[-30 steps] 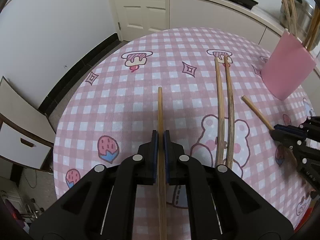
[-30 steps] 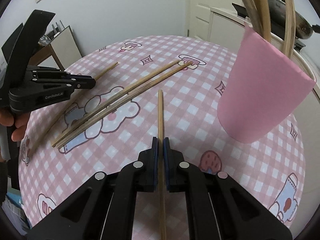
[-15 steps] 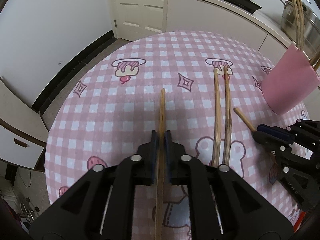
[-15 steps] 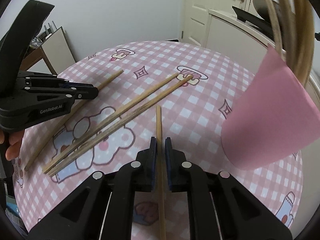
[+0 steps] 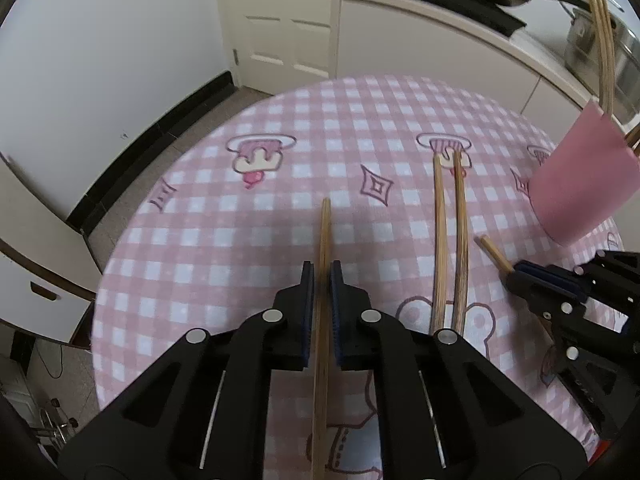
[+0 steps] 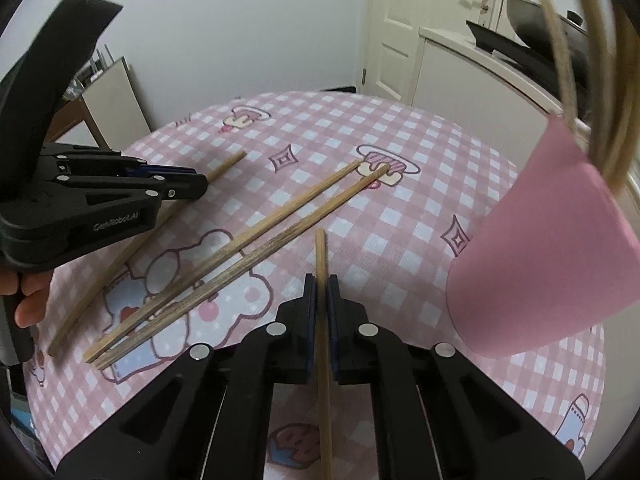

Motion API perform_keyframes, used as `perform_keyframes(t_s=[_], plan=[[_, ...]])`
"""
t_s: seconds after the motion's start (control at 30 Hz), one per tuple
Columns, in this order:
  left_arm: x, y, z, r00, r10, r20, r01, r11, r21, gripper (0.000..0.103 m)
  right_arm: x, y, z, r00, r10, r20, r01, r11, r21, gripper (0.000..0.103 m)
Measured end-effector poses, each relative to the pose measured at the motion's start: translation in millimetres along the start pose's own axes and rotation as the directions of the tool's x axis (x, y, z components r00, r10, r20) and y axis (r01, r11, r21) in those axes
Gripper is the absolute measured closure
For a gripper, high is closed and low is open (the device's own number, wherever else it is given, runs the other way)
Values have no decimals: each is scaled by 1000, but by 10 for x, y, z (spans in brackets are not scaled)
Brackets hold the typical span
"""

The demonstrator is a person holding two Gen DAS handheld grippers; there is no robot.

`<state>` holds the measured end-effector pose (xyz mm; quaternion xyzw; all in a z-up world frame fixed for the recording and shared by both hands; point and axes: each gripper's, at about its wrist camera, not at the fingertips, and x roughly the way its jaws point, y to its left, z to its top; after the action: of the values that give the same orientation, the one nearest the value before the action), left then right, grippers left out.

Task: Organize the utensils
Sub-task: 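Close the right tool on a chopstick while the left tool grasps another, then lift both held chopsticks upright and carry them over the pink cup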

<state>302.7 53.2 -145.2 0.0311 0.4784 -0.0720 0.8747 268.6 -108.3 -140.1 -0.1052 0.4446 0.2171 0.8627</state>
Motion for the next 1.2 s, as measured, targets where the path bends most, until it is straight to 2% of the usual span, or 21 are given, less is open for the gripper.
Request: perform_keyframes(t_s=[0.23,0.33,0.4,0.5,0.77,0.8,0.9,1.2], plan=[[-492,-6,-17,990,-45,133,48,999,-16,98,-452,57,-7,993,35,115,-34,999,-4,99],[-653,-65,-22,986,-50,160,51,999,-4,98,-645,95,11,986,42,161,-41,999,-11,99],[-651,-109,-10,990,-39,136,36,999,23,97,-723,140,35,985,49,167,-46,999,-24,99],[-514,-32,17,996,-54,70,55,998,-12,97,-760,149,50,984,43,171,-38,999,-33,99],[-283,91,-29,999,-43,15,44,998,-43,96,-614,113,11,988,44,145,-41,999,-26,99],[-242,106,-21,999,-39,5,39,998,-49,95,-607,103,7,989,46,143,-43,999,-25,99],[-155,134,-19,999,-43,-7,42,996,-73,66,-556,102,-3,990,51,133,-48,999,-24,99],[30,68,16,998,-41,-39,40,998,-47,68,-413,68,-16,992,58,114,-56,998,-17,99]])
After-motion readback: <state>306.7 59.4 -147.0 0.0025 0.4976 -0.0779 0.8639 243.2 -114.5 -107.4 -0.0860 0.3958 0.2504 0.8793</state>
